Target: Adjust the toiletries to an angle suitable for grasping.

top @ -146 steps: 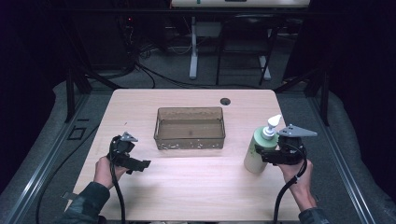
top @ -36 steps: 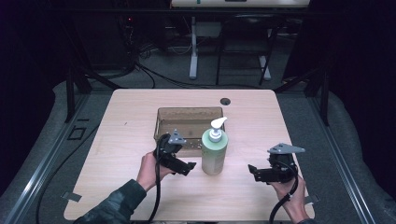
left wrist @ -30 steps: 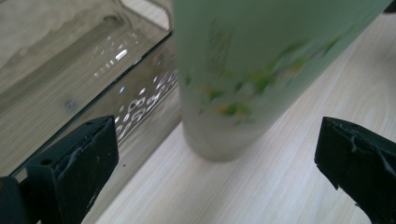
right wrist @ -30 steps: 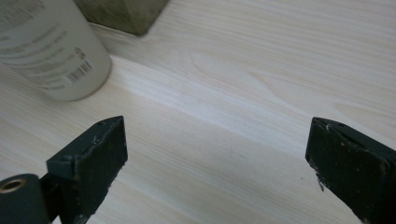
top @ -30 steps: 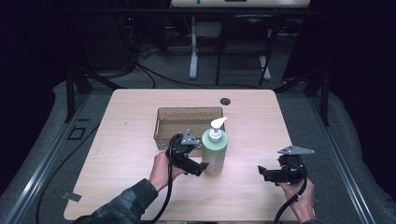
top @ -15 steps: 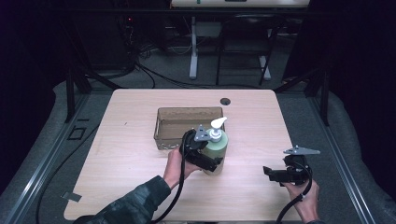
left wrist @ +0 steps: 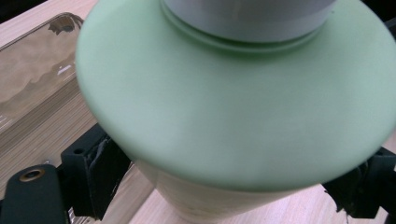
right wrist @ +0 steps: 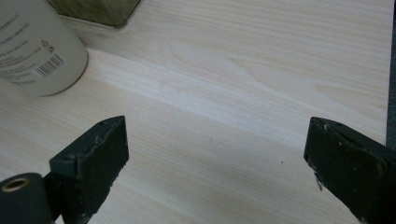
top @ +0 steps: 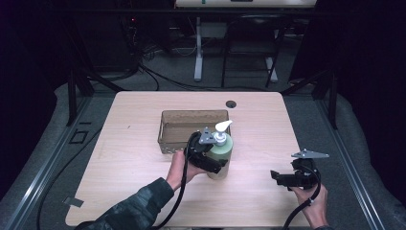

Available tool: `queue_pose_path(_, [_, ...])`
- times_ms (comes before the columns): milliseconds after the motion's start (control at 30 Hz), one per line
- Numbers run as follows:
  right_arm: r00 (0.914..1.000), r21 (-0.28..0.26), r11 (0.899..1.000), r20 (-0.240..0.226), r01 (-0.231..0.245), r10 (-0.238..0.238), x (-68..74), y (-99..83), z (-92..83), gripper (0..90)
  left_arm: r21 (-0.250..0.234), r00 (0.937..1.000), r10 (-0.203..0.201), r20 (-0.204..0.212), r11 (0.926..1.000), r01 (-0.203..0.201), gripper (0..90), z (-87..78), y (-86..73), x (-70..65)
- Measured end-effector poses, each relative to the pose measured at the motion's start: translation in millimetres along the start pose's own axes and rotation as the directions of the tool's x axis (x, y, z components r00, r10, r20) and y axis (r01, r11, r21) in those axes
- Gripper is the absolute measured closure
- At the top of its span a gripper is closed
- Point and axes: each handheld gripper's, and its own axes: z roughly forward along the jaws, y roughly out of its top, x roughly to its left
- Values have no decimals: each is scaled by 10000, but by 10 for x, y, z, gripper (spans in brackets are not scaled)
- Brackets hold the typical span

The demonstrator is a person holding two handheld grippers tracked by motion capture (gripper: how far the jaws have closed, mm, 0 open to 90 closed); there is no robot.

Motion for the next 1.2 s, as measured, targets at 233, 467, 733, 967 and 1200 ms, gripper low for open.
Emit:
queue_pose_path(233, [10000, 90, 10000, -10, 38, -38, -1, -2, 8, 62, 183, 9996, 150, 230, 9997, -154, 122, -71, -33, 86])
queue_pose_path(467, [9997, 212, 9995, -42, 232, -232, 21, -2, 45, 51, 414, 9967, 329, 740, 9985, -360, 122, -167, -76, 195])
queue_pose_path(733, [9991, 361, 9985, -53, 411, -410, 32, 4, 59, 42, 621, 9951, 444, 882, 9968, -500, 122, -298, -157, 323])
queue_pose_path(967, [9991, 544, 9976, -108, 425, -419, 40, 15, 83, 38, 601, 9938, 483, 1004, 9967, -546, 122, -441, -275, 473])
queue_pose_path(1200, [9984, 592, 9967, -182, 549, -539, 56, 19, 104, 38, 635, 9934, 622, 961, 9956, -685, 122, -577, -383, 592])
